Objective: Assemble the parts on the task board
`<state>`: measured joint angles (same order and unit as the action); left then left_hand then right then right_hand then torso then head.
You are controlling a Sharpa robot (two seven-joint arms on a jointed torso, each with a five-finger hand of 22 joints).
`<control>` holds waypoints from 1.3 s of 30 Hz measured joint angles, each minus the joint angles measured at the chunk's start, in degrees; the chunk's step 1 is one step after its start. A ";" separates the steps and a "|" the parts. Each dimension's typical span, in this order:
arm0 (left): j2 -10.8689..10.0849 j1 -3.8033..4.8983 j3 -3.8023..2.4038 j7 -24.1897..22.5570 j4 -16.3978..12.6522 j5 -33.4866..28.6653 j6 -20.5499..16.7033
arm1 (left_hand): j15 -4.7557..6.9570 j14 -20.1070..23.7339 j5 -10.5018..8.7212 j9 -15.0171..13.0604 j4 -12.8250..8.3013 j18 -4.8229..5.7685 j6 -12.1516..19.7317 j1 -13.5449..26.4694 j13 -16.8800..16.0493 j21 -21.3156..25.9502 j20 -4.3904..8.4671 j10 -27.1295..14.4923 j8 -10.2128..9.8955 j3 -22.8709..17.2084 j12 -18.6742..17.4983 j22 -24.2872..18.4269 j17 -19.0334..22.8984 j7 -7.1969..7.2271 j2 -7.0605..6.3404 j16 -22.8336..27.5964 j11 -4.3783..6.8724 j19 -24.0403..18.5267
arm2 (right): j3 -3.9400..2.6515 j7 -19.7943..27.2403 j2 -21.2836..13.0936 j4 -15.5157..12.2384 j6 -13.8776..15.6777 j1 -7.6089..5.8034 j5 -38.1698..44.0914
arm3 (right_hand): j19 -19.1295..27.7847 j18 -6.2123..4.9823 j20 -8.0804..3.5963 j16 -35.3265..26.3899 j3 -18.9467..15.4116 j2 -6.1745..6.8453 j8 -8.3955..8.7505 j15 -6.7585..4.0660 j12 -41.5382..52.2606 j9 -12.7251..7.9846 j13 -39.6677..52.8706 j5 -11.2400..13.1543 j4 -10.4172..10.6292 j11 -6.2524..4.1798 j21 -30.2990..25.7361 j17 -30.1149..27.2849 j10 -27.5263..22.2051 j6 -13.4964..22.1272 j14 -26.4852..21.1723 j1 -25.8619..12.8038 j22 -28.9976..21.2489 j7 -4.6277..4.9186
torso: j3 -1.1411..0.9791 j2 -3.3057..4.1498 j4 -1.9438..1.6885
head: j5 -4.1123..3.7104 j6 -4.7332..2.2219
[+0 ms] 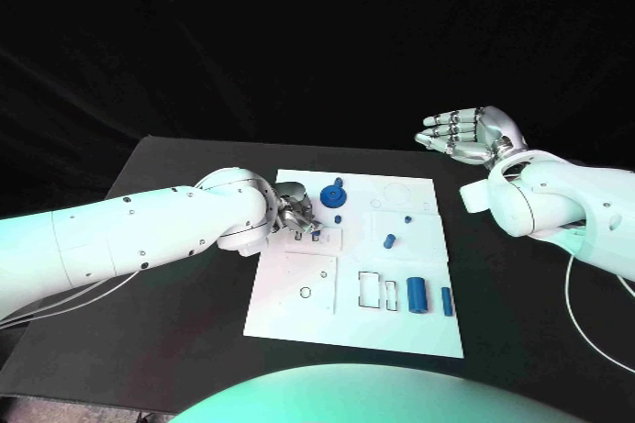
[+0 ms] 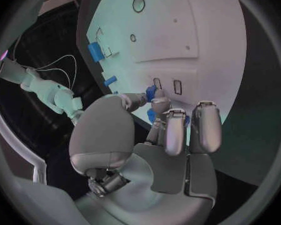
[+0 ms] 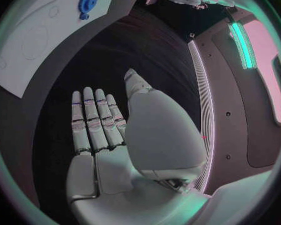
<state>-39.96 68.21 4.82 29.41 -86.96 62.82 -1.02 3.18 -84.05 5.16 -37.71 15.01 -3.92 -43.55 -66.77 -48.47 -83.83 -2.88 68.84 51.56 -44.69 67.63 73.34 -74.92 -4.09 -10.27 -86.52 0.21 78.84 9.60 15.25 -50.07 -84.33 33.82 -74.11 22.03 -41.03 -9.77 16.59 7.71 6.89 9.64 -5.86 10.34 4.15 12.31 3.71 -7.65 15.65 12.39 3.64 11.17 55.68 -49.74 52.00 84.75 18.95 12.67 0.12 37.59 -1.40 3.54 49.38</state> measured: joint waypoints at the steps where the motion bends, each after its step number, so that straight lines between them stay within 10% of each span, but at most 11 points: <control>1: 0.03 -0.05 0.02 0.00 0.02 0.31 0.02 | 0.00 0.00 0.00 0.00 0.00 0.00 0.00 0.00 0.00 0.00 0.00 0.10 0.00 0.00 0.00 0.00 0.00 0.00 0.00 0.00 0.10 0.00 | 0.00 0.01 0.00 0.00 0.00 0.00 0.00 | 0.00 0.00 0.00 0.00 0.00 0.00 0.00 0.00 0.00 0.00 0.00 0.00 0.00 0.00 0.00 0.00 0.00 0.00 0.00 0.00 0.00 0.00 | 0.00 0.01 0.01 | -0.01 0.02; 39: 0.07 -0.36 0.03 0.00 -0.19 3.23 3.04 | -0.01 0.01 0.24 -0.19 0.00 -0.02 -0.40 0.46 -0.11 -0.20 0.00 0.39 0.22 0.00 -0.01 0.24 0.00 -0.01 -0.46 0.00 -0.01 -0.01 | 0.00 0.17 0.03 0.05 -0.38 0.01 -0.01 | 0.00 0.00 0.00 0.00 0.00 0.00 0.00 0.20 0.00 -0.04 0.00 0.00 0.00 0.00 0.00 -0.10 0.00 0.00 0.21 0.00 -0.25 0.00 | 0.02 -0.02 -0.01 | 0.03 0.35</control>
<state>-39.89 67.85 4.86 29.41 -87.14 66.05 2.02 3.17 -84.04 5.41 -37.90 15.00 -3.94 -43.95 -66.31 -48.58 -84.03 -2.88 69.23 51.77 -44.69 67.62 73.58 -74.92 -4.10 -10.73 -86.52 0.20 78.83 9.60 15.42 -50.04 -84.27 33.44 -74.10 22.02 -41.03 -9.77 16.59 7.71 6.89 9.64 -5.86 10.54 4.15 12.26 3.71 -7.65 15.65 12.39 3.64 11.07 55.68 -49.74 52.20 84.75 18.70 12.67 0.13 37.57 -1.40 3.58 49.74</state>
